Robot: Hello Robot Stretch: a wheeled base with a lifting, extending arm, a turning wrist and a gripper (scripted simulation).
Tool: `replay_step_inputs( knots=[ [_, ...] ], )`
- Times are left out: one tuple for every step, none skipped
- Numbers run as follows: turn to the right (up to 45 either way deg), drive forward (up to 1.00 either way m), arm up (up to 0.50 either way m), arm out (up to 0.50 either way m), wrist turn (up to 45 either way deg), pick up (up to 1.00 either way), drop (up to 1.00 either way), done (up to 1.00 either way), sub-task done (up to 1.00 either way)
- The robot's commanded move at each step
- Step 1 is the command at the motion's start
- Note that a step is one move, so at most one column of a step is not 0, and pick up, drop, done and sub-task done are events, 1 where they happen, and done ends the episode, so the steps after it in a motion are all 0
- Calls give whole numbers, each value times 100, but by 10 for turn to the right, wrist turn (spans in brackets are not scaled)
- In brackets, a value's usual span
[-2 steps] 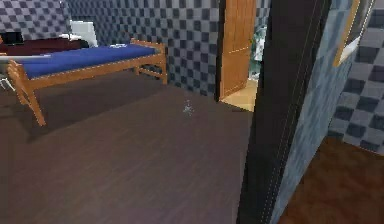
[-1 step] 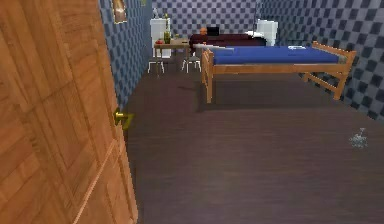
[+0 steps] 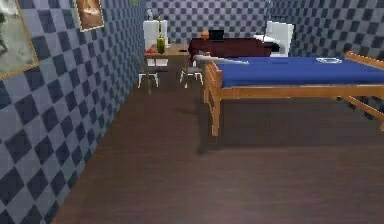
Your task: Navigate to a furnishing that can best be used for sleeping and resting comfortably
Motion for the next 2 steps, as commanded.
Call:
replay_step_inputs(
  knots=[
    [0,100,0,0,0,0,0,0,0],
    [-60,0,0,0,0,0,0,0,0]
  ],
)
